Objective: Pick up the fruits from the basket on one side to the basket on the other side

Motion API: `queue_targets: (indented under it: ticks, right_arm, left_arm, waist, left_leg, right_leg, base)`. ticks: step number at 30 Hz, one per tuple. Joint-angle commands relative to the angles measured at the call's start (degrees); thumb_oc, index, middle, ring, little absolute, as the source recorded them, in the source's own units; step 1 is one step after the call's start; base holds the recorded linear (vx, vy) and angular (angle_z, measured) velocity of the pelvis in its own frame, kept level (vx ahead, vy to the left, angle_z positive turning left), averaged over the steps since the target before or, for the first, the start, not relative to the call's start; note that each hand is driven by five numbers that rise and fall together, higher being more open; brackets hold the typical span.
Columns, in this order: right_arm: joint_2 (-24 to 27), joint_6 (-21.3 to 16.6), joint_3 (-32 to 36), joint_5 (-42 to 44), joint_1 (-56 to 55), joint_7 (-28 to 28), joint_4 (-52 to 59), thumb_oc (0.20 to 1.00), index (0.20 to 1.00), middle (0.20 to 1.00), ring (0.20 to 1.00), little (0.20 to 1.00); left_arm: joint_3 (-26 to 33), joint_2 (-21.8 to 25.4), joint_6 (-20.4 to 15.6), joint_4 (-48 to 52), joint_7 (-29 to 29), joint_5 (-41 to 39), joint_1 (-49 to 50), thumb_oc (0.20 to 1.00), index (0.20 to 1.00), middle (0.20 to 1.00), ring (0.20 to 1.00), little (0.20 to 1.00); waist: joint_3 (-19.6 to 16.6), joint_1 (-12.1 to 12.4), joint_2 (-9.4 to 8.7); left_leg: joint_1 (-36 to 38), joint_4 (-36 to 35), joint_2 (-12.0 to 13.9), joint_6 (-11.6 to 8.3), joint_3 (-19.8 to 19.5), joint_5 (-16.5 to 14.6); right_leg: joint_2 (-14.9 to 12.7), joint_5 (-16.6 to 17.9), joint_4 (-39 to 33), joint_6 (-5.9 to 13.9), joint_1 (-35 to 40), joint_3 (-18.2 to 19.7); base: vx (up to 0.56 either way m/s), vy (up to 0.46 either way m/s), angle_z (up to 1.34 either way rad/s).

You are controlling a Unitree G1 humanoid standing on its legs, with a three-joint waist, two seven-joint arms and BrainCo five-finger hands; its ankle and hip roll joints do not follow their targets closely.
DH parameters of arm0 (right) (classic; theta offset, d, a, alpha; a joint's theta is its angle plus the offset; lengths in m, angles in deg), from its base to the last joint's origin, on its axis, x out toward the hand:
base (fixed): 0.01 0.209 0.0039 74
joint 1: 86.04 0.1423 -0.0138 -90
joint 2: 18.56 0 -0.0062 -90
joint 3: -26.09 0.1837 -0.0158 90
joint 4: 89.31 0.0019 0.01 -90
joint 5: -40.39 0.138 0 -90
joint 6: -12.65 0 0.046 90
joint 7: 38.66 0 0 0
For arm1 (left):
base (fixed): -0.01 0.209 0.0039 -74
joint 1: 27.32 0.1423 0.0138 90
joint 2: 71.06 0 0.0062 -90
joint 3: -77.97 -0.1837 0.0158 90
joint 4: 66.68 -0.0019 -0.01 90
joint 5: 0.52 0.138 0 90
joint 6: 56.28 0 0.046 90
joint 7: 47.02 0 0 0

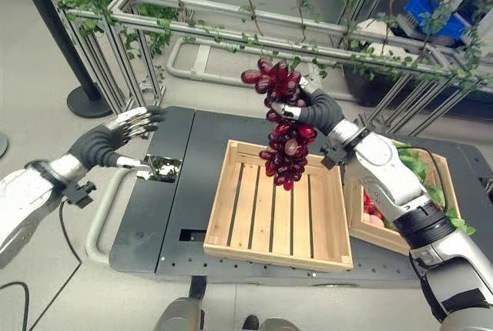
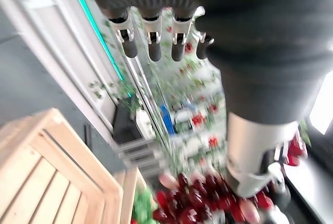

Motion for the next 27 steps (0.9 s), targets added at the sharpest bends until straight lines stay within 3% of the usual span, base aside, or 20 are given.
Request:
queue_targets:
  ticks: [1,4,6,8,14,19,27]
  right_arm:
    - [-1.2,-2.8,0.1,4.3,5.2,-0.1,2.4,0.200,0.200,0.200,0.200,0.200]
    - [-2.5,-2.8,-2.6,4.2,7.9,-0.2,2.1,0.200,0.200,0.200,0.200,0.200]
    - [-2.5,-2.8,-2.5,4.2,7.9,-0.2,2.1,0.200,0.200,0.200,0.200,0.200]
    - [-6.0,-3.0,-4.3,4.6,10.4,-0.8,1.1,0.200,0.200,0.200,0.200,0.200]
    - [-9.7,-2.9,-7.7,4.4,13.6,-0.2,1.1,0.200,0.200,0.200,0.200,0.200]
    - [-11.1,-3.1,-9.0,4.6,15.8,-0.4,1.0,0.200,0.200,0.200,0.200,0.200]
    - [-12.2,-3.6,-9.6,4.0,18.3,-0.8,1.3,0.200,0.200,0.200,0.200,0.200]
  left_arm:
    - [-0.9,0.3,-1.8,-0.7,-0.8,-4.0,-2.8,1.000,1.000,1.000,1.000,1.000]
    - [-7.3,-0.1,-1.8,-1.5,-0.8,-3.9,-9.9,1.000,1.000,1.000,1.000,1.000]
    - [-7.4,-0.2,-1.8,-1.5,-0.8,-3.9,-10.0,1.000,1.000,1.000,1.000,1.000]
    - [-13.3,-2.7,-1.9,-3.0,-0.6,-3.4,-17.1,1.000,1.000,1.000,1.000,1.000]
    - [-19.9,-7.4,-2.1,-4.0,-0.3,-2.6,-24.5,1.000,1.000,1.000,1.000,1.000]
    - [-23.9,-9.4,-1.7,-4.9,-0.5,-2.2,-28.1,1.000,1.000,1.000,1.000,1.000]
    - [-24.1,-10.8,-1.7,-5.5,-0.3,-2.1,-28.6,1.000,1.000,1.000,1.000,1.000]
  waist:
    - [-4.4,-1.3,0.16]
    - [-5.2,-1.6,0.62]
    - [-5.2,-1.6,0.60]
    - [-6.4,-2.1,1.21]
    - [-7.3,-2.8,1.86]
    - [-7.7,-3.2,2.07]
    - [-7.9,-3.5,2.06]
  left_leg:
    - [6.8,-0.2,1.7,-0.32,3.0,-7.7]
    - [7.3,-0.4,1.7,-0.30,3.2,-7.7]
    - [7.4,-0.4,1.7,-0.30,3.2,-7.7]
    - [8.3,-0.5,1.7,-0.26,3.7,-8.0]
    - [9.4,-0.4,1.8,-0.31,4.4,-8.5]
    - [10.1,-0.7,2.0,-0.33,4.4,-8.7]
    - [10.4,-0.9,2.3,-0.46,4.5,-8.6]
  right_leg:
    - [-4.1,7.8,0.3,8.16,-4.4,1.5]
    - [-4.0,7.8,-0.2,8.10,-3.9,1.9]
    - [-4.0,7.8,-0.2,8.10,-3.9,1.9]
    - [-4.0,7.8,-1.0,8.10,-3.0,2.4]
    - [-4.0,7.4,-0.9,7.97,-2.4,3.1]
    - [-4.1,7.3,-0.9,7.98,-1.9,3.1]
    - [-3.9,7.2,-1.2,7.92,-1.6,3.4]
  base:
    - [0.02,0.011,-0.18]
    - [0.01,0.006,-0.10]
    - [0.01,0.002,-0.05]
    - [0.03,0.002,-0.12]
    - [0.02,0.005,-0.06]
    - [0.00,-0.001,-0.01]
    - [0.00,0.000,0.00]
